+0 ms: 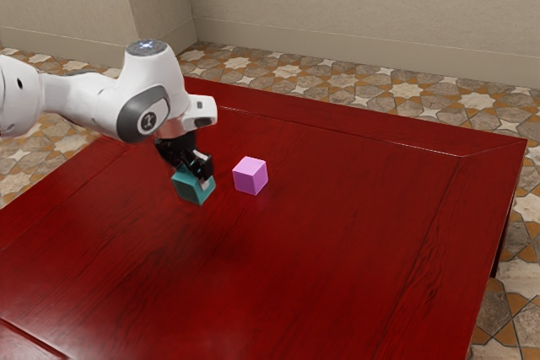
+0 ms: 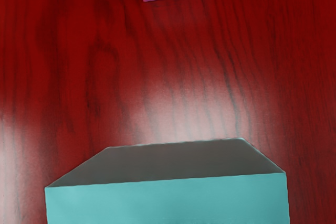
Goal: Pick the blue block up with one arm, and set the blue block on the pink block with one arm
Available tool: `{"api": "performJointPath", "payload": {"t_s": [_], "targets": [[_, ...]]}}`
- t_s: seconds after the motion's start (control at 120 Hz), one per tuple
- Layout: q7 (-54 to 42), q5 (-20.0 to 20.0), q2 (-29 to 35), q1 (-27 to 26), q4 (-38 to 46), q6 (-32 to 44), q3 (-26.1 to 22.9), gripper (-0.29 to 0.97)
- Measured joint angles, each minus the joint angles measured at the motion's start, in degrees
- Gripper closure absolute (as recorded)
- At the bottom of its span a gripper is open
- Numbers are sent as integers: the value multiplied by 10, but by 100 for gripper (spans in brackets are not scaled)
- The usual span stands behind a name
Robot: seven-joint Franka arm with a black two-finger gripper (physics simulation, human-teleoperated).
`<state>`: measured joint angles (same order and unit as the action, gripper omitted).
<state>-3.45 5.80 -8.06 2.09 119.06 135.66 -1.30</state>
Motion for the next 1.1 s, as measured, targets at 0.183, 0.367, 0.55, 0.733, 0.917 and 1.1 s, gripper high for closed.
{"api": "performJointPath", "payload": {"t_s": [0.183, 0.367, 0.55, 0.733, 0.917, 1.1], "targets": [[2, 0, -38, 1, -100, -62, -8, 35], [2, -1, -115, 1, -227, -131, -14, 36], [1, -2, -170, 1, -299, -174, -14, 35], [-1, -2, -236, 1, -390, -203, -15, 34], [-3, -2, -283, 1, -452, -219, -24, 34], [-5, 0, -320, 1, -509, -234, -30, 35]]}}
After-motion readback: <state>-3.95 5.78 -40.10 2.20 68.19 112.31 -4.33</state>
